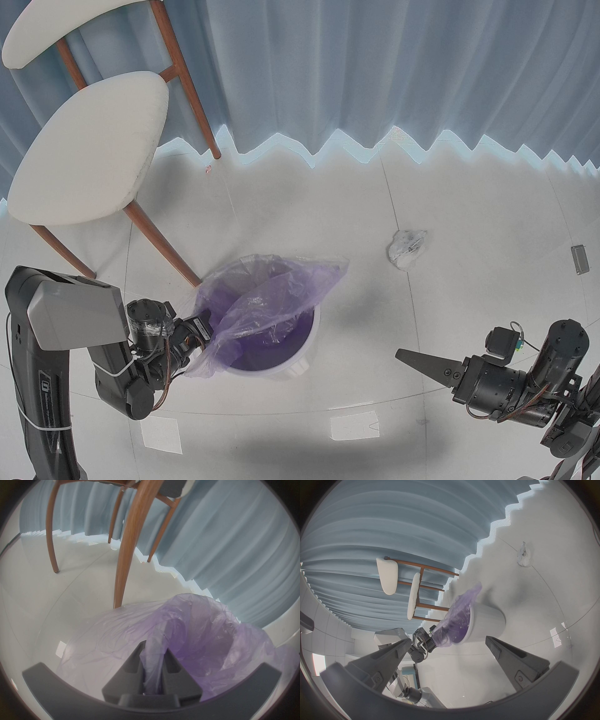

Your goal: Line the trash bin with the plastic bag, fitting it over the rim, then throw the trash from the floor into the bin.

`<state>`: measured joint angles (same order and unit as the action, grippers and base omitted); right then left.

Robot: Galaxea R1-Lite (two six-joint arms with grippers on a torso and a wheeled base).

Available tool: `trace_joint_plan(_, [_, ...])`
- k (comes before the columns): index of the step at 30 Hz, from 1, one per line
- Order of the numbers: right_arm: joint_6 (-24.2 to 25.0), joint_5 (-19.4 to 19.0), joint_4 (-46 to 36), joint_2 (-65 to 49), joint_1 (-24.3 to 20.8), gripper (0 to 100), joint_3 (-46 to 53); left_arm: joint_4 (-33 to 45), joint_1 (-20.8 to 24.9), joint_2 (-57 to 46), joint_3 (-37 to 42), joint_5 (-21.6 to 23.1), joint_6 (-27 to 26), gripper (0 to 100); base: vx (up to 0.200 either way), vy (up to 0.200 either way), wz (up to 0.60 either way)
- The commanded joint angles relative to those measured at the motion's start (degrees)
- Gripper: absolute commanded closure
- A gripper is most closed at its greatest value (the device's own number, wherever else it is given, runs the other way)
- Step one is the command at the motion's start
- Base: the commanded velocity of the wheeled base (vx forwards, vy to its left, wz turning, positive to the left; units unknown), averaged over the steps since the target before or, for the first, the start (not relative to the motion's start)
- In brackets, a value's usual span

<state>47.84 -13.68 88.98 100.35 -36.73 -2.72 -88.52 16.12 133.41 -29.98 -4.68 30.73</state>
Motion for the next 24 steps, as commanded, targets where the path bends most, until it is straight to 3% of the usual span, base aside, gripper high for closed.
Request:
trace_joint_plan(1, [0.0,0.0,0.8,0.2,0.0,0,0.0,-0.1,0.0,-0.9,-3.0,-1.8,2.8,100,0.0,0.0,0.0])
trace_joint_plan(14, [0.0,0.1,0.8,0.9,-0.2,0,-0.4,-0.1,-0.6,0.2,-4.9,-5.0,12.2,100,0.0,0.0,0.0])
trace_joint_plan(24, [-0.2,0.1,0.9,0.8,-0.2,0,-0.4,-0.1,-1.0,0.9,-3.8,-6.9,12.2,100,0.0,0.0,0.0])
